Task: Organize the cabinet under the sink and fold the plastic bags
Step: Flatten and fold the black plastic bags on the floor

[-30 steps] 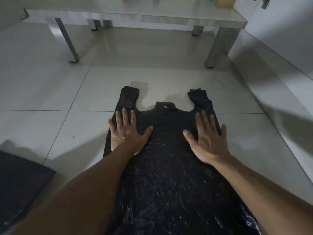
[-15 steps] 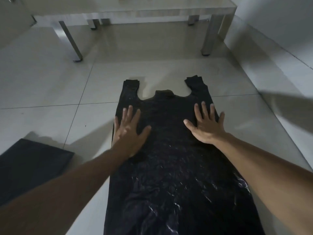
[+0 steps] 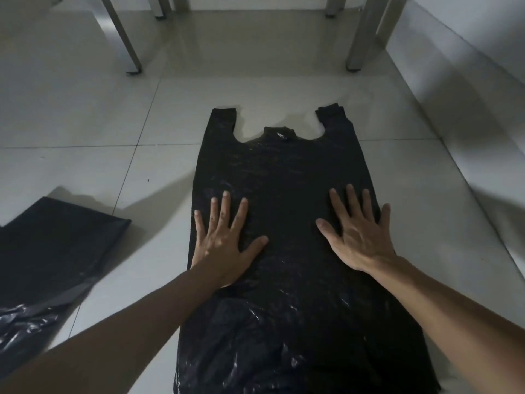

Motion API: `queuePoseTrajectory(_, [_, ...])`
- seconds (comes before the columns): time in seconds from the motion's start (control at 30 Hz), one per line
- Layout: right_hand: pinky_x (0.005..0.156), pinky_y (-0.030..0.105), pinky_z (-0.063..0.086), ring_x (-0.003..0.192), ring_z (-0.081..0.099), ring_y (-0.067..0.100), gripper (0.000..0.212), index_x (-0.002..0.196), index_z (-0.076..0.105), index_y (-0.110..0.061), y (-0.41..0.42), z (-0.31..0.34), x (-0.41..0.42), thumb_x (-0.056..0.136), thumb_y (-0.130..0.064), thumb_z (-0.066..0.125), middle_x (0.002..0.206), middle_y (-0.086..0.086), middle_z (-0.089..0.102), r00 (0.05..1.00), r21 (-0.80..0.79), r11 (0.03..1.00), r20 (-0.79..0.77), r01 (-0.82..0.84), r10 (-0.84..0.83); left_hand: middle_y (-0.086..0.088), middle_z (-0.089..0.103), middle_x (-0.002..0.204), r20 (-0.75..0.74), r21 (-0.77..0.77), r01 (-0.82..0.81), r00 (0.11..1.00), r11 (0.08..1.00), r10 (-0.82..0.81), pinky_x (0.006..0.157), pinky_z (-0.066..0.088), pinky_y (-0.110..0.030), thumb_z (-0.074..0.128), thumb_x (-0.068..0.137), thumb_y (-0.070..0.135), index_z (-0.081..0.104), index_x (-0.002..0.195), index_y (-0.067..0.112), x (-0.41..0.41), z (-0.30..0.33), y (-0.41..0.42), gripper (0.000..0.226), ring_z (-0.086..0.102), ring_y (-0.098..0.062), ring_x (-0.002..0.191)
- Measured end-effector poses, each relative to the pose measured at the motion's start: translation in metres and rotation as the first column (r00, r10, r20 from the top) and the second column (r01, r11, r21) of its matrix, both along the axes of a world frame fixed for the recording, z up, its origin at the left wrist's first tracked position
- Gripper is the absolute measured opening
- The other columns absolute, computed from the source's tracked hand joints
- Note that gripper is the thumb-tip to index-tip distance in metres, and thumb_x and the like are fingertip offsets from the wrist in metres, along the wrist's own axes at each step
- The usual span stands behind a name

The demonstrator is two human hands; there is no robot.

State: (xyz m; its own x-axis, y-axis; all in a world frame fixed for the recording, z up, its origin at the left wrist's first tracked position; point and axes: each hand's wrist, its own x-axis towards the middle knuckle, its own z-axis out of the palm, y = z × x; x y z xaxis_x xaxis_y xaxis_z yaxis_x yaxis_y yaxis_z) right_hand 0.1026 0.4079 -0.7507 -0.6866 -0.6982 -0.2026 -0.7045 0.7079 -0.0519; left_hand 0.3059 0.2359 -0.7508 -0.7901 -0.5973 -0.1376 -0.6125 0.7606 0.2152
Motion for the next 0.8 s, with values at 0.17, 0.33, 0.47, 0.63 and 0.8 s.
queuePoseTrajectory(0.17, [0.116,0.057,-0.004,0.149,-0.010,0.028,0.078,0.153,-0.010,-0.035,0.036,0.008,0.045,0.086,-0.076,-0.002,0.162,0.001,-0.015,0.996,-0.027,0.996,-0.040,-0.083,0.082,0.000,-0.020,0.159,-0.046,-0.079,0.036,0.998,0.996,-0.040,0.118,-0.010,-0.051,0.005,0.083,0.076,-0.008,0.151,0.034,0.031,0.008,0.028,0.081,-0.023,-0.025,0.145])
queuePoseTrajectory(0.33, [0.118,0.058,0.000,0.150,-0.011,0.026,0.081,0.152,-0.011,-0.035,0.051,-0.005,0.049,0.083,-0.076,-0.009,0.163,0.001,-0.012,0.996,0.060,0.995,-0.024,-0.084,0.086,-0.002,-0.013,0.161,0.109,-0.110,0.068,0.993,0.992,-0.056,0.118,-0.002,-0.054,-0.001,0.082,0.077,-0.008,0.152,0.033,0.049,-0.012,0.037,0.083,-0.017,-0.027,0.147])
queuePoseTrajectory(0.47, [0.118,0.059,0.000,0.150,-0.005,0.031,0.080,0.154,-0.002,-0.032,0.057,0.008,0.063,0.087,-0.074,-0.001,0.164,0.004,-0.006,0.996,-0.025,0.996,-0.042,-0.086,0.085,-0.007,-0.011,0.161,0.030,-0.112,0.086,0.996,0.990,-0.083,0.117,-0.003,-0.057,0.008,0.087,0.073,0.001,0.154,0.025,0.050,0.003,0.049,0.083,-0.016,-0.029,0.147])
queuePoseTrajectory(0.63, [0.118,0.060,0.005,0.150,0.006,0.032,0.073,0.155,0.005,-0.034,0.092,0.009,0.115,0.092,-0.071,0.010,0.164,0.005,0.004,0.984,-0.061,0.983,-0.019,-0.176,0.175,-0.007,-0.005,0.161,0.008,-0.111,0.226,0.974,0.968,-0.226,0.117,0.004,-0.058,0.016,0.090,0.071,0.007,0.154,0.023,0.075,0.006,0.102,0.081,-0.008,-0.032,0.148])
queuePoseTrajectory(0.8, [0.116,0.061,0.012,0.149,0.013,0.031,0.075,0.155,0.013,-0.032,0.118,-0.005,0.120,0.092,-0.072,0.012,0.163,0.006,0.012,0.982,0.054,0.981,-0.020,-0.187,0.188,-0.005,-0.002,0.162,0.109,-0.112,0.229,0.970,0.967,-0.217,0.116,0.009,-0.059,0.010,0.086,0.076,0.007,0.154,0.026,0.094,-0.009,0.107,0.084,-0.004,-0.032,0.148])
